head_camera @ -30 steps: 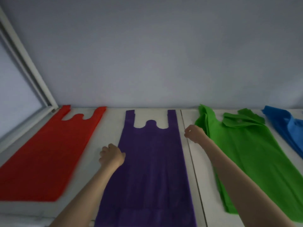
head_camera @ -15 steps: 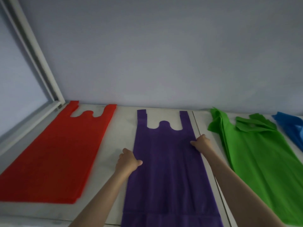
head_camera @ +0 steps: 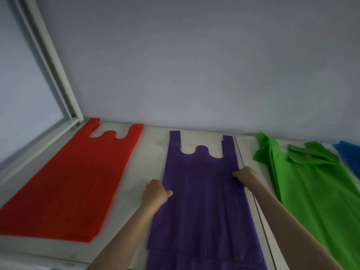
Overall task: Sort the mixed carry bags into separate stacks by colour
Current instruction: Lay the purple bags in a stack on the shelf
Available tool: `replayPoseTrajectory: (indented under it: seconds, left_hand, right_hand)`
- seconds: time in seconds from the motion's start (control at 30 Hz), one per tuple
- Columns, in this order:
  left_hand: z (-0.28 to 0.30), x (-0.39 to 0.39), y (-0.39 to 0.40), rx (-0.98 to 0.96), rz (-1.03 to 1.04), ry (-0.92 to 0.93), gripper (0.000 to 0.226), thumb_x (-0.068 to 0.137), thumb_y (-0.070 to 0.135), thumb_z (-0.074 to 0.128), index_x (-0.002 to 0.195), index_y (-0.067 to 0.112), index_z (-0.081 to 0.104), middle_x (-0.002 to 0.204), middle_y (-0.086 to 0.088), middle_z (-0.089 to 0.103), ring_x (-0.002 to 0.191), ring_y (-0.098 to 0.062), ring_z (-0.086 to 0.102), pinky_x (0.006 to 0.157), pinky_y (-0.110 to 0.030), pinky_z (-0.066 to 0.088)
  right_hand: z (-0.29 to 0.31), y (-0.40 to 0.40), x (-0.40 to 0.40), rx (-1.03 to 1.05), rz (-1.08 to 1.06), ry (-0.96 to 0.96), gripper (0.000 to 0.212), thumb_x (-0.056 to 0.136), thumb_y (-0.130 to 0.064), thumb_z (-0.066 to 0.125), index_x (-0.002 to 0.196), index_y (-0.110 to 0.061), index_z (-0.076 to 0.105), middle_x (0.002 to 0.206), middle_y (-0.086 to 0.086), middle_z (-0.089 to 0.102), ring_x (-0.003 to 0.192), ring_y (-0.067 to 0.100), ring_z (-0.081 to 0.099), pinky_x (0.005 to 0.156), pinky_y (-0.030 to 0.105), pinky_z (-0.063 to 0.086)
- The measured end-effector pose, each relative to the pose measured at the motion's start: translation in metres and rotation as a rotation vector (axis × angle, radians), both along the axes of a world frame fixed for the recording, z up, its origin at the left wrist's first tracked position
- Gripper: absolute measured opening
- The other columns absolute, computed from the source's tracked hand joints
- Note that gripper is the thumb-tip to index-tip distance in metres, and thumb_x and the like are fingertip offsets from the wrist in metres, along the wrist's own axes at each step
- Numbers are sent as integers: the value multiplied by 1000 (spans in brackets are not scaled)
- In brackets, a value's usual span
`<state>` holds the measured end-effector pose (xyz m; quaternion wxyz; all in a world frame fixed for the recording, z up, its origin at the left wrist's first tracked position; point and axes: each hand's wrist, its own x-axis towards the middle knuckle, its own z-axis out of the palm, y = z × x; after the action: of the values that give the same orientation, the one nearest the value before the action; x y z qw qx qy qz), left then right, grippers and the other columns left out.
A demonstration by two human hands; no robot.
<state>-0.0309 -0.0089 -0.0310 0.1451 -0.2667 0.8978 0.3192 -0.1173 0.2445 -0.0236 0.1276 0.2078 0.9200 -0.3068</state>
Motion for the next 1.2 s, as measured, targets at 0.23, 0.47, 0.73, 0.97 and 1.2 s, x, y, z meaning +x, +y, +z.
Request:
replayPoseTrajectory:
  seconds: [0.23, 0.47, 0.73, 0.97, 1.2]
  left_hand:
    - [-3, -3, -10, 171, 49, 1, 50, 80, 15, 71, 123, -5, 56, 124, -18, 63, 112, -30, 63, 84, -28, 49]
    - [-2, 7, -7, 254, 18, 20, 29, 81, -1, 61, 110, -9, 63, 116, -23, 65, 107, -33, 65, 71, -25, 42]
    - [0, 18, -1, 382, 12, 113, 29, 91, 6, 53, 114, -9, 61, 117, -22, 65, 92, -26, 63, 70, -25, 43]
    - [10, 36, 3, 344, -14, 124, 35, 85, 2, 50, 118, -8, 58, 121, -23, 63, 110, -36, 62, 90, -38, 52]
    - [10, 54, -1, 369, -11, 158, 36, 87, 3, 49, 123, -4, 51, 125, -21, 58, 114, -34, 58, 91, -36, 50]
  right_hand:
    - [3, 4, 2, -117, 29, 16, 9, 79, 0, 58, 88, 2, 57, 88, 17, 52, 79, 25, 47, 55, 27, 35]
    - [0, 6, 9, -191, -14, 84, 8, 84, -3, 59, 86, 4, 58, 88, 19, 53, 80, 25, 48, 62, 30, 37]
    - [5, 2, 24, -220, -46, 101, 33, 83, 3, 56, 115, 12, 54, 101, 25, 58, 87, 28, 52, 73, 35, 43]
    - [12, -10, 43, -112, -7, 131, 41, 87, -2, 53, 126, 8, 45, 112, 27, 55, 91, 31, 52, 71, 32, 39]
    - [16, -22, 60, 3, -14, 106, 44, 90, 0, 42, 133, 5, 37, 130, 30, 47, 105, 37, 52, 86, 42, 47]
